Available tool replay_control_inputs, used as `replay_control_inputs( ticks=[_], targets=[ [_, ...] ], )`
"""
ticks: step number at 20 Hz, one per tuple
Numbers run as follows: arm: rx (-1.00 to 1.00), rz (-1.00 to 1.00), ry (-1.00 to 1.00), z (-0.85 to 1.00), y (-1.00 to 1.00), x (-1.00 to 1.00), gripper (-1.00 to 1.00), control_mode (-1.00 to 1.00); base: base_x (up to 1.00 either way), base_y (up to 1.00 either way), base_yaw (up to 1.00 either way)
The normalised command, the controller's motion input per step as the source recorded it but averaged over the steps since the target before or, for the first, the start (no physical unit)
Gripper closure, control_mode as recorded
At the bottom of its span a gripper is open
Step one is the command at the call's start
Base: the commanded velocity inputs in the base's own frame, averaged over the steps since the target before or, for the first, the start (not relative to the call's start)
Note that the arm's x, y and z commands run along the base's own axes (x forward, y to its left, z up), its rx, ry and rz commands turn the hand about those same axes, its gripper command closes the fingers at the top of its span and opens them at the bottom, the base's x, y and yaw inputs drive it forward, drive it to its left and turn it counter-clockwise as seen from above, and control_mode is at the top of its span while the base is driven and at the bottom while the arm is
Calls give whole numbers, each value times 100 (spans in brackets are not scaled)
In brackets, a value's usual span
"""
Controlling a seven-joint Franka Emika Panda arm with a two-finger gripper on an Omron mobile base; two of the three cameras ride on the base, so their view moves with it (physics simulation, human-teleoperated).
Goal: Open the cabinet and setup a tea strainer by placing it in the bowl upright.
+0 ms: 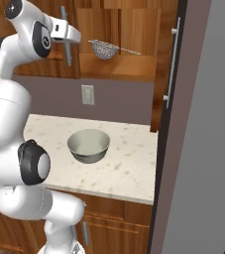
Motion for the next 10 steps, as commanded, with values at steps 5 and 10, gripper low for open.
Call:
replay_control_inputs(
  ticks=[5, 10],
  targets=[
    [4, 0, 2, -4, 0, 37, -100, -100, 0, 0, 0],
    [0, 0, 0, -5, 1, 39, -100, -100, 0, 0, 0]
  ],
)
